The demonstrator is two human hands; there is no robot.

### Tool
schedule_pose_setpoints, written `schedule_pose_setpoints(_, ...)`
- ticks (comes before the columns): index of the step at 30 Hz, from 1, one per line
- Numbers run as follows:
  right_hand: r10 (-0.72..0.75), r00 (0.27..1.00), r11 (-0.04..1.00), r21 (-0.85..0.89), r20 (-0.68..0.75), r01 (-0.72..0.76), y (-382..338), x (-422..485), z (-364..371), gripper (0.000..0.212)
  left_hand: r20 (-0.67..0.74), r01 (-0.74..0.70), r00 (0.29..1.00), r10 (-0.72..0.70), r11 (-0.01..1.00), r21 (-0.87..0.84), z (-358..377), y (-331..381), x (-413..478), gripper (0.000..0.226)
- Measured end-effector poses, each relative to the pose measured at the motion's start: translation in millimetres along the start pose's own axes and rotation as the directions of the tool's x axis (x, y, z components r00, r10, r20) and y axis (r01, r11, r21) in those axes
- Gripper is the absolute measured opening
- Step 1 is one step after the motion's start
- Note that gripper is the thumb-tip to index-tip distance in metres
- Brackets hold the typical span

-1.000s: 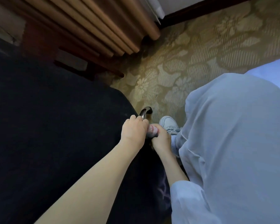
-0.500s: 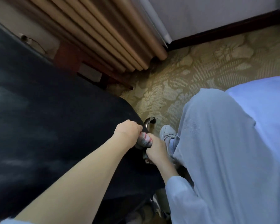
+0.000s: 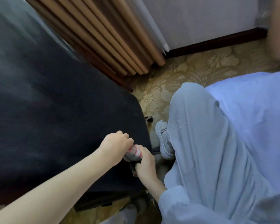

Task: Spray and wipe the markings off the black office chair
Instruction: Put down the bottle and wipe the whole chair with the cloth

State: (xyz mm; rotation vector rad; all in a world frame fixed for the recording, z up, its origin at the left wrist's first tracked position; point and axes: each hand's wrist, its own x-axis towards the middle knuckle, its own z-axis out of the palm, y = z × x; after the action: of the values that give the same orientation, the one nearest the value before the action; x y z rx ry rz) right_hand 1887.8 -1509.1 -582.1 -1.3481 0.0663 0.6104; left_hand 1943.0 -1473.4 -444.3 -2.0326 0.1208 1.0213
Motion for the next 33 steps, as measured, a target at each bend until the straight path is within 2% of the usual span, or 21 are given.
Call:
schedule_pose_setpoints(2, 0.16, 0.987, 0.949, 0.28, -0.027, -0.146, -2.1, 12.6, -2.0, 0.025, -0.091, 0.004, 0.996, -0.002, 1.0, 0.024, 12.9, 5.9, 12.1, 0.053)
schedule_pose_setpoints(4, 0.259, 0.965, 0.813, 0.547, -0.037, -0.198, -7.0, 28.8, -6.6, 0.022, -0.141, 0.017, 0.99, -0.015, 1.0, 0.013, 20.4, 8.8, 29.4, 0.05)
schedule_pose_setpoints(7, 0.34, 0.939, 0.703, 0.677, -0.052, -0.217, -11.5, 58.7, -8.2, 0.02, -0.201, 0.03, 0.979, -0.035, 0.999, -0.025, 20.2, 5.5, 63.6, 0.043)
schedule_pose_setpoints(8, 0.343, 0.935, 0.727, 0.655, -0.087, -0.205, -10.8, 69.5, -6.2, 0.02, -0.221, 0.029, 0.975, -0.037, 0.999, -0.04, 18.2, 2.5, 75.1, 0.041)
schedule_pose_setpoints(10, 0.297, 0.944, 0.84, 0.509, -0.143, -0.187, -11.2, 95.6, -4.6, 0.026, -0.253, 0.023, 0.967, -0.039, 0.998, -0.066, 13.3, -6.9, 101.9, 0.038)
schedule_pose_setpoints(12, 0.225, 0.963, 0.938, 0.299, -0.148, -0.174, -14.8, 124.6, -8.0, 0.051, -0.286, 0.019, 0.957, -0.044, 0.996, -0.087, 7.8, -19.2, 131.0, 0.036)
schedule_pose_setpoints(13, 0.179, 0.973, 0.971, 0.185, -0.149, -0.151, -16.3, 140.8, -10.3, 0.052, -0.304, 0.02, 0.952, -0.048, 0.995, -0.094, 4.8, -26.0, 145.4, 0.035)
schedule_pose_setpoints(14, 0.132, 0.981, 0.988, 0.103, -0.145, -0.118, -17.4, 157.6, -12.7, 0.042, -0.319, 0.024, 0.946, -0.054, 0.995, -0.098, 1.7, -33.1, 159.5, 0.034)
schedule_pose_setpoints(16, 0.038, 0.989, 0.999, -0.025, -0.145, -0.042, -19.1, 195.7, -16.3, 0.024, -0.331, 0.034, 0.941, -0.068, 0.994, -0.108, -3.8, -48.9, 189.1, 0.033)
schedule_pose_setpoints(19, -0.015, 0.997, 0.973, -0.233, -0.071, -0.002, -23.0, 261.9, -15.0, 0.036, -0.286, 0.077, 0.95, -0.122, 0.984, -0.162, -13.5, -82.2, 238.5, 0.032)
schedule_pose_setpoints(22, -0.015, 0.998, 0.896, -0.443, 0.062, 0.041, -37.5, 311.0, -8.4, 0.042, -0.159, 0.152, 0.967, -0.199, 0.951, -0.268, -29.4, -114.4, 276.5, 0.032)
schedule_pose_setpoints(25, -0.036, 0.989, 0.856, -0.507, 0.143, 0.104, -40.6, 325.5, -10.2, 0.031, -0.009, 0.195, 0.979, -0.205, 0.944, -0.266, -45.6, -122.4, 292.9, 0.035)
schedule_pose_setpoints(28, 0.02, 0.979, 0.85, -0.519, 0.204, 0.091, -36.0, 317.1, -20.3, 0.032, 0.101, 0.14, 0.987, -0.124, 0.974, -0.179, -55.9, -111.2, 287.3, 0.044)
schedule_pose_setpoints(33, 0.066, 0.962, 0.851, -0.518, 0.265, 0.085, -43.6, 268.8, -39.5, 0.029, 0.175, 0.068, 0.984, -0.045, 0.99, -0.126, -74.4, -89.0, 244.1, 0.046)
